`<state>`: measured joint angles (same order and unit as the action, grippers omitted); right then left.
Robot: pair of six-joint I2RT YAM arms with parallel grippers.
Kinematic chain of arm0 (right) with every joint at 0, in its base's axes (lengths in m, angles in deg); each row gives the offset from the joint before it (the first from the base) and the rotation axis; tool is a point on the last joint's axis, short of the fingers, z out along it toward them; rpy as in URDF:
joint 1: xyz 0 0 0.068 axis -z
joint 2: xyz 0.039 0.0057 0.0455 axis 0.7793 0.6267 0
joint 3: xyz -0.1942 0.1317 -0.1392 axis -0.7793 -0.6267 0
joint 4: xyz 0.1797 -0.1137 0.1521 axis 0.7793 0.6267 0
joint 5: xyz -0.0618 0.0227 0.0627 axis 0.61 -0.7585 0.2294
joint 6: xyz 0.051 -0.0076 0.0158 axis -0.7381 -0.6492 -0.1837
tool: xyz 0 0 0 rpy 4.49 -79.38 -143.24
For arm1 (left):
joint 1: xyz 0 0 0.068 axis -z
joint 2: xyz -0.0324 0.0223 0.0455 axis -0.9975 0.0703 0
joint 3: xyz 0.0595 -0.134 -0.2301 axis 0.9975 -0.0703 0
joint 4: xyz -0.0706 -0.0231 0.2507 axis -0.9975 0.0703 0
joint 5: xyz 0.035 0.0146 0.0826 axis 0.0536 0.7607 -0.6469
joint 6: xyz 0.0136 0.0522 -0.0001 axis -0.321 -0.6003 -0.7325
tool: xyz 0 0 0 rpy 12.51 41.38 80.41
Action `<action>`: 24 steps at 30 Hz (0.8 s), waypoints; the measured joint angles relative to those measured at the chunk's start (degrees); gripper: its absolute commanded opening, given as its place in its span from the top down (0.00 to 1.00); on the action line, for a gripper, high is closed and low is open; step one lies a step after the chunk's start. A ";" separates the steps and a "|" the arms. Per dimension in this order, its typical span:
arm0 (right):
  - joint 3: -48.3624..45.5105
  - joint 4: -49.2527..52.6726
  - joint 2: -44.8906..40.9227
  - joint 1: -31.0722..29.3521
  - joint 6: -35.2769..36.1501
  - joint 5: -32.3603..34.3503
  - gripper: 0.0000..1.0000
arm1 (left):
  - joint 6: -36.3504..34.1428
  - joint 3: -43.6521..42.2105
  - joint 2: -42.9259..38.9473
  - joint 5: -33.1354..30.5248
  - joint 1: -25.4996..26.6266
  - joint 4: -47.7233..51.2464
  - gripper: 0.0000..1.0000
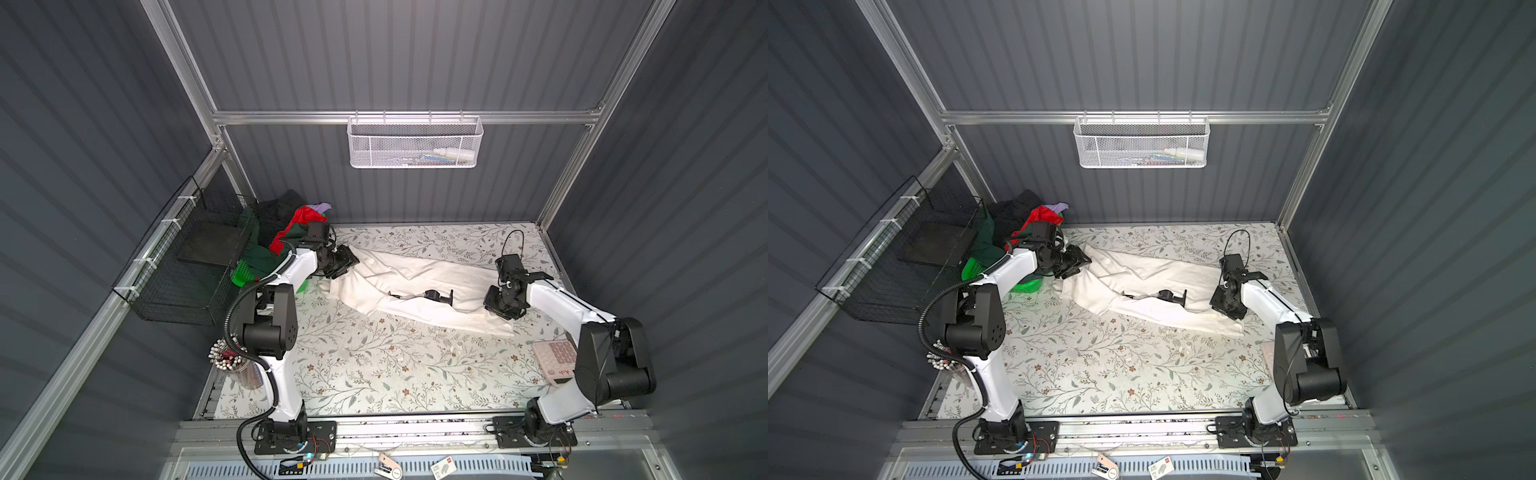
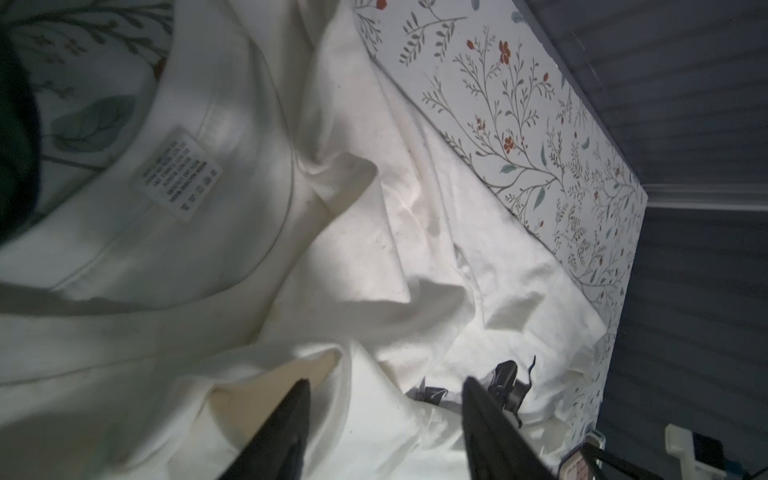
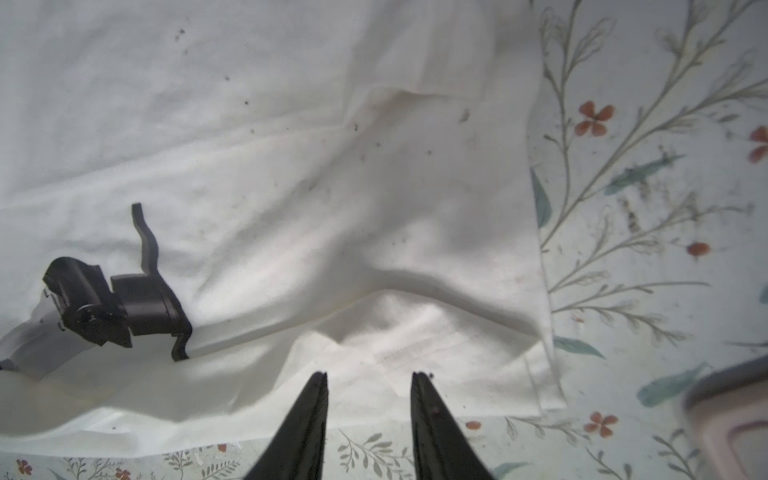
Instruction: Fold and stack the t-shirts
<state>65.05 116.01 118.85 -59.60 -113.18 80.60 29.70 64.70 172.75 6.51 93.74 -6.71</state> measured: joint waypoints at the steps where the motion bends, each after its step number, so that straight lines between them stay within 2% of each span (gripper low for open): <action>1: -1.07 0.07 -1.70 0.00 -0.07 0.13 0.61 | 0.28 -0.72 -0.48 0.26 0.00 -0.68 0.00; 8: -7.30 -0.11 -6.51 -0.35 -0.09 -0.26 0.61 | 0.26 -7.43 -8.39 1.49 0.57 -1.95 0.00; 13: -8.09 -0.55 -5.01 -2.27 0.04 -0.46 0.61 | 0.24 -9.33 -11.78 1.64 2.54 -2.01 0.00; 24: -7.02 -2.10 2.03 -3.41 2.84 2.67 0.62 | 0.33 -13.00 -12.26 2.56 4.57 -2.75 0.00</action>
<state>58.04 113.91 120.88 -63.01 -110.34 83.26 30.03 51.70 160.48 9.07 98.31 -9.47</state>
